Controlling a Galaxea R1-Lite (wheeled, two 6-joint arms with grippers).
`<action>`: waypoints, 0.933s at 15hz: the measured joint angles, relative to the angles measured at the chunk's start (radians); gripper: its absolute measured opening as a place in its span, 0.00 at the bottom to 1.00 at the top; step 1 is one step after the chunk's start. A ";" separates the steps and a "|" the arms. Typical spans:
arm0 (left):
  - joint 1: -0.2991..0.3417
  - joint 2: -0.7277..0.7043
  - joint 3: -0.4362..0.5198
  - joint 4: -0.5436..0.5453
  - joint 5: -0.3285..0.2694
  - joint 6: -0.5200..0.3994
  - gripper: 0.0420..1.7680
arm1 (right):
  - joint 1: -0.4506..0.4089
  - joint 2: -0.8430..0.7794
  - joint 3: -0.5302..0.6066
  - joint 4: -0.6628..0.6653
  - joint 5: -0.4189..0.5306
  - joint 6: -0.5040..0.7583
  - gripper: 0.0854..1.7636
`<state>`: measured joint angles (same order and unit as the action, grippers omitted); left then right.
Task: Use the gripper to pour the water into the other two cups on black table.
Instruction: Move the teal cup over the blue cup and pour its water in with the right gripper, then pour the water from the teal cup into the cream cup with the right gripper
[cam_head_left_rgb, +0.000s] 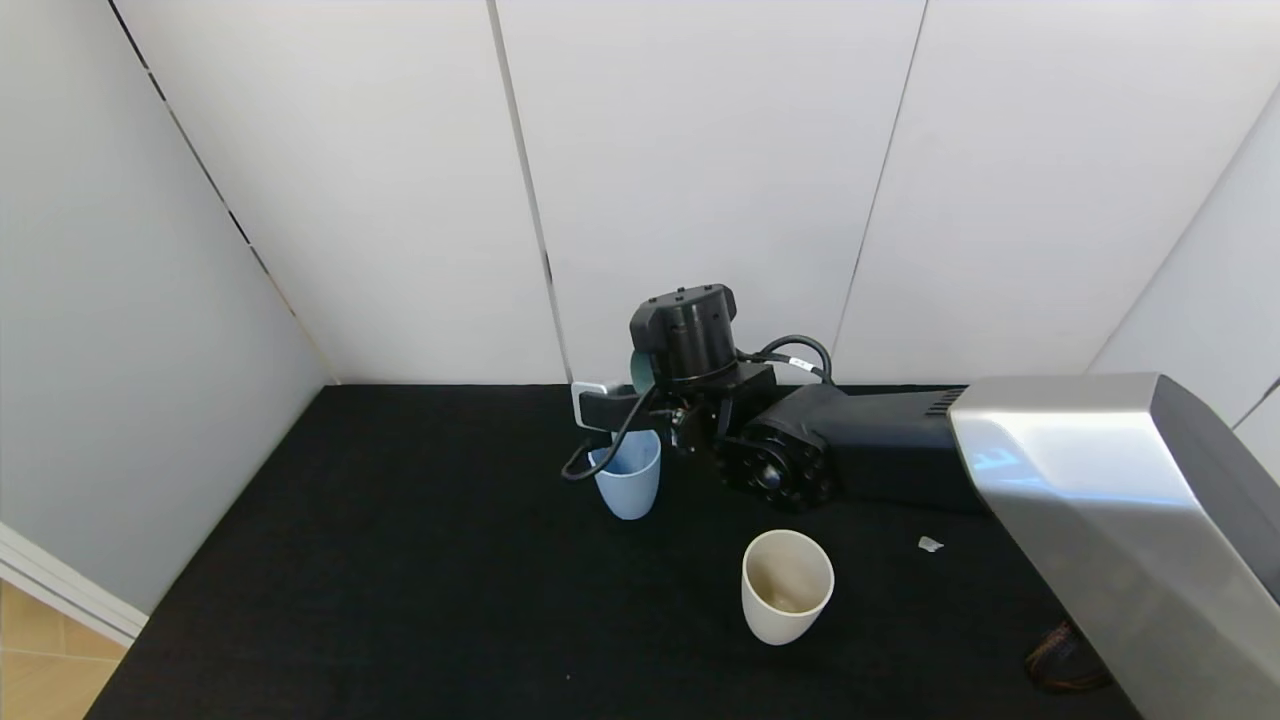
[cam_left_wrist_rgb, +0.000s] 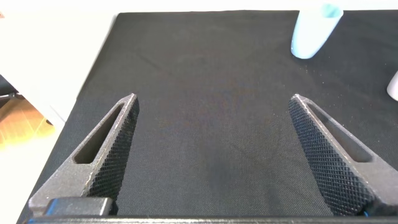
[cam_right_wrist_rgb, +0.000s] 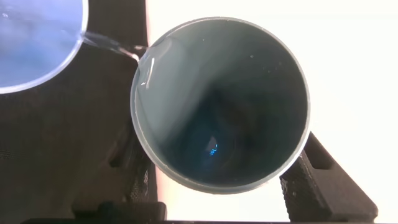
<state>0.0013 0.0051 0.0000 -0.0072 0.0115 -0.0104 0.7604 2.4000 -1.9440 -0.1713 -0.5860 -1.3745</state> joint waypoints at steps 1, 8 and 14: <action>0.000 0.000 0.000 0.000 0.000 0.000 0.97 | -0.001 -0.005 0.002 0.001 0.001 0.014 0.65; 0.000 0.000 0.000 0.000 0.000 0.000 0.97 | 0.001 -0.060 0.069 0.127 0.004 0.426 0.65; 0.000 0.000 0.000 0.000 0.000 0.000 0.97 | -0.048 -0.189 0.160 0.213 0.043 0.691 0.65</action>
<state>0.0013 0.0051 0.0000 -0.0072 0.0115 -0.0100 0.7123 2.2115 -1.7843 0.0417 -0.5426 -0.6830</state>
